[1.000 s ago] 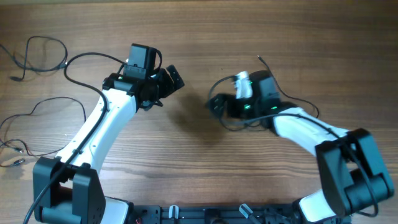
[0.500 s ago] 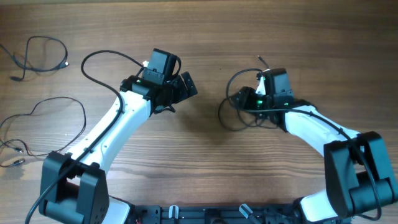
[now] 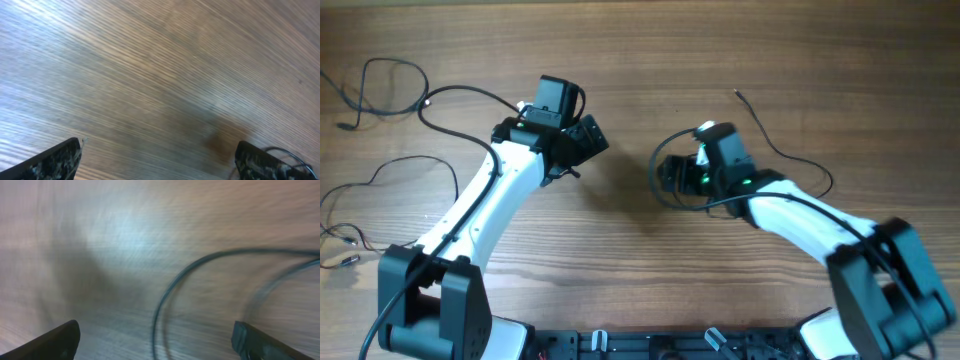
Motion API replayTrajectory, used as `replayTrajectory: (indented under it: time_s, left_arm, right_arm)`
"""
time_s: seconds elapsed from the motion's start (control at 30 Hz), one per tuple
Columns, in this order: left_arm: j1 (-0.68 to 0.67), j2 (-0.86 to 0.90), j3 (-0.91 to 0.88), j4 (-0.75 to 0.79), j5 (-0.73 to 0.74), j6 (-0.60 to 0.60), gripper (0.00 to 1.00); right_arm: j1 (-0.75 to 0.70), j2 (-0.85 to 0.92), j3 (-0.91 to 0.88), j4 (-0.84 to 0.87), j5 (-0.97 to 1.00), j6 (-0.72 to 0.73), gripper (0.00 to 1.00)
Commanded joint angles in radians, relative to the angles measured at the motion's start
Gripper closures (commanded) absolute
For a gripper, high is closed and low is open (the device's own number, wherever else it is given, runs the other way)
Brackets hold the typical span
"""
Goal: Untangle cables
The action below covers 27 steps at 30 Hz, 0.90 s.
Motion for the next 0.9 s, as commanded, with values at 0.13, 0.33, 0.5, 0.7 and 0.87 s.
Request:
replayTrajectory:
  time_s: [0.13,0.33,0.5,0.7,0.87]
  left_arm:
    - [0.01,0.012,-0.007,0.013,-0.005,-0.006,0.0]
    - [0.01,0.012,-0.007,0.031,-0.005,-0.006,0.0]
    - [0.01,0.012,-0.007,0.028,-0.005,-0.006,0.0]
    - [0.01,0.012,-0.007,0.023,-0.002,-0.006,0.0]
    - [0.01,0.012,-0.007,0.016,0.048,-0.077,0.0]
  right_arm:
    - [-0.05,-0.024,0.011,-0.052,0.055,-0.023,0.05]
    - [-0.04,0.06,0.01,-0.035,-0.097,-0.009,0.32]
    - [-0.003,0.109,0.01,0.006,-0.104,-0.01,0.33]
    - [0.135,0.123,0.01,0.165,-0.286,-0.009,0.36]
    - [0.225,0.108,0.026,0.189,-0.227,-0.095,0.0]
